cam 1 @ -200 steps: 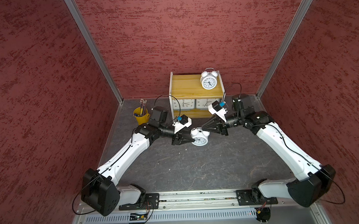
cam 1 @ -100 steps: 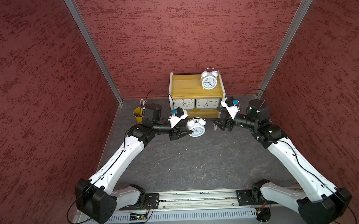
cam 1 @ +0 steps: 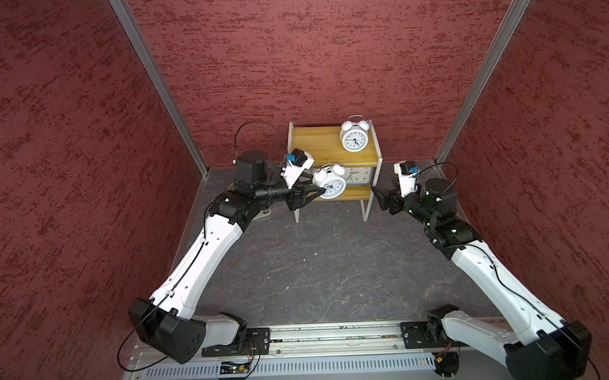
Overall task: Place the alarm clocks on the shelf by style
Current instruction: Place the alarm on the shelf.
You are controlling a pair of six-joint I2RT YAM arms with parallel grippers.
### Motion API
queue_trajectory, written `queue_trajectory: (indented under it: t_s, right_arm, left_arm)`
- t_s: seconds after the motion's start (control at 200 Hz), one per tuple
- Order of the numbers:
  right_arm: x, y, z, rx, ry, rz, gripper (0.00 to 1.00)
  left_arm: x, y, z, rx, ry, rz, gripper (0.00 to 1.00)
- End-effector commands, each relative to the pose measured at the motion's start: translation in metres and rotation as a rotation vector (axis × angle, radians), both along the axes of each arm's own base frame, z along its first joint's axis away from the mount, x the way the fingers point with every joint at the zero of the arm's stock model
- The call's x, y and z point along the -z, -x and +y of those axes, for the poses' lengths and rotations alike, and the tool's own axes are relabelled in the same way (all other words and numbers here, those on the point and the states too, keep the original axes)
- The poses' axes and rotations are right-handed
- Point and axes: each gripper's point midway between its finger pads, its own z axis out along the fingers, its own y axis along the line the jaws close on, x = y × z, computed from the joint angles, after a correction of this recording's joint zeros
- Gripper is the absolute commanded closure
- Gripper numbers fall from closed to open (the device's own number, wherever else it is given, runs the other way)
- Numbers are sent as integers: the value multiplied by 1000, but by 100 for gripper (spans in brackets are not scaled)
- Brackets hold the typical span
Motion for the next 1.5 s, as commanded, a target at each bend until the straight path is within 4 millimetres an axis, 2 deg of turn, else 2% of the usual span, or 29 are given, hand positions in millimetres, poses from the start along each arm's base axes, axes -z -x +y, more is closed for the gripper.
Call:
queue_trajectory:
  t_s: [0.0,0.235,0.556,0.817,0.957,1.132,1.493]
  right_arm:
    - [-11,-14,-2,38,-38,-36,23]
    - [-10,-32,0,58,-44,-41,24]
    - [-4,-44,-3,92,-44,-48,31]
    - [1,-54,0,95,-34,-56,45]
    - [-3,-59,1,94,-44,-69,53]
    - [4,-62,5,76,-29,-60,68]
    - [15,-62,12,34,-7,-45,87]
  left_arm:
    - [-25,-12,5,-41,24,-43,70]
    - [-42,-42,17,-73,31,-60,70]
    - [-54,-78,27,-93,29,-86,70]
    - [-53,-104,31,-107,41,-69,70]
    - [-51,-113,30,-104,50,-65,70]
    - [-49,-125,33,-115,51,-63,70]
    - [-37,-146,35,-113,39,-35,67]
